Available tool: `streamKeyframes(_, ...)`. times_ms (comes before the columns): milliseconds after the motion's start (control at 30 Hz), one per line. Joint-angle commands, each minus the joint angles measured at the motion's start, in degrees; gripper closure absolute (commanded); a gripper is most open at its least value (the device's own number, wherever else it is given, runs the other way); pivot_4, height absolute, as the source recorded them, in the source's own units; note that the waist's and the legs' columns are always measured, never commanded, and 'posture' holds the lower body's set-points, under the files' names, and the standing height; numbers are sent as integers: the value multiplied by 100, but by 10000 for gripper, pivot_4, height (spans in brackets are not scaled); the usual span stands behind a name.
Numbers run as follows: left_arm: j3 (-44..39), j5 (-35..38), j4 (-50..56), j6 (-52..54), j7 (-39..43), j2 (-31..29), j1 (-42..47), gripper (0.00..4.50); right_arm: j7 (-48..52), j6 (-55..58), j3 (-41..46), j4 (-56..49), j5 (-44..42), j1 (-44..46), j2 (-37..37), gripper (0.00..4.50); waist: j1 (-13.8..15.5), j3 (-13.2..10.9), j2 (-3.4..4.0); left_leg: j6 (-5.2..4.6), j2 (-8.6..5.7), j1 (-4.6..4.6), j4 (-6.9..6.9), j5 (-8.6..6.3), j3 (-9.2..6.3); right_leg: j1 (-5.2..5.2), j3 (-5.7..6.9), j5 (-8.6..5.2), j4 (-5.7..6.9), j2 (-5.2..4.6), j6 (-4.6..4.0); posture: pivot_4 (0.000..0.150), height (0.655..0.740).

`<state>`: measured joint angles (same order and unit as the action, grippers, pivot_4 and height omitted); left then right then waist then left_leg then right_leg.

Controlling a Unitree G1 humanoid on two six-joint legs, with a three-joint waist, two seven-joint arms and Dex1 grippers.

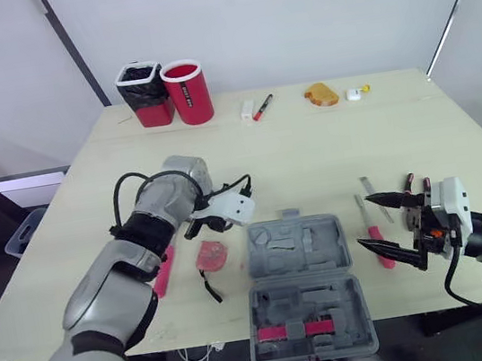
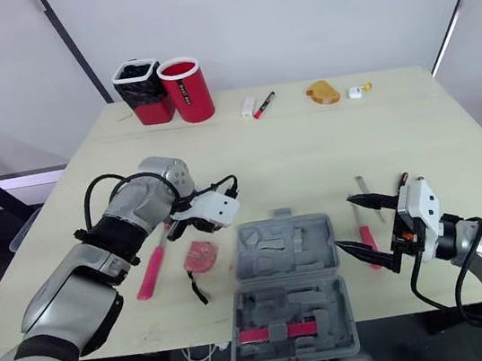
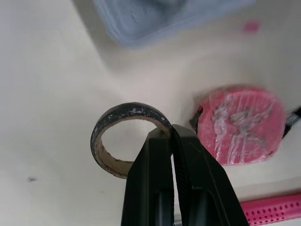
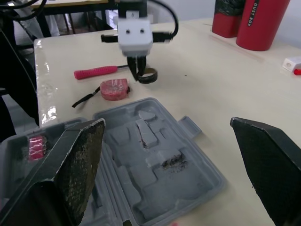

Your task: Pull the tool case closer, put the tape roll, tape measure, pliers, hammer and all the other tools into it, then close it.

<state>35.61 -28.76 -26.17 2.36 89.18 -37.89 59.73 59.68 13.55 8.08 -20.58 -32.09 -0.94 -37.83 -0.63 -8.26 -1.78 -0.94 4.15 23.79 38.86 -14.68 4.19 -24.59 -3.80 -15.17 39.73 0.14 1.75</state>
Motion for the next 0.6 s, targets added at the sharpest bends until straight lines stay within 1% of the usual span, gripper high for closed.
streamKeyframes(33,139,709,706,630,332,-194,151,44348,186,65,81,-134,-249,-22,-111,0,-2,0,1,0,0,0,0,0,-1,0,0,0,0,0,0,1500,7400)
streamKeyframes(100,198,878,882,886,332,-194,144,44348,317,102,92,-119,-306,-58,-178,0,-1,0,1,0,0,-1,1,0,-1,0,0,0,2,0,0,1500,7400)
streamKeyframes(233,124,921,977,1443,331,72,17,44348,568,-90,70,79,-59,-153,-375,0,10,0,1,0,0,2,14,0,-3,2,2,0,3,0,1,1500,7400)
streamKeyframes(433,223,1240,1380,2124,331,337,-305,44348,664,-274,142,269,2,-166,-378,0,-9,0,1,0,0,2,20,0,-6,3,1,0,7,4,0,1500,7400)
streamKeyframes(533,212,1306,1383,2300,318,385,-444,44348,677,-344,160,312,21,-186,-374,0,-8,0,2,0,0,1,21,0,-7,3,0,0,9,5,0,1500,7400)
streamKeyframes(600,259,1260,1272,2202,258,337,-458,44348,674,-394,166,343,36,-203,-371,0,-6,0,2,0,0,1,22,0,-8,2,0,0,9,5,0,1500,7400)
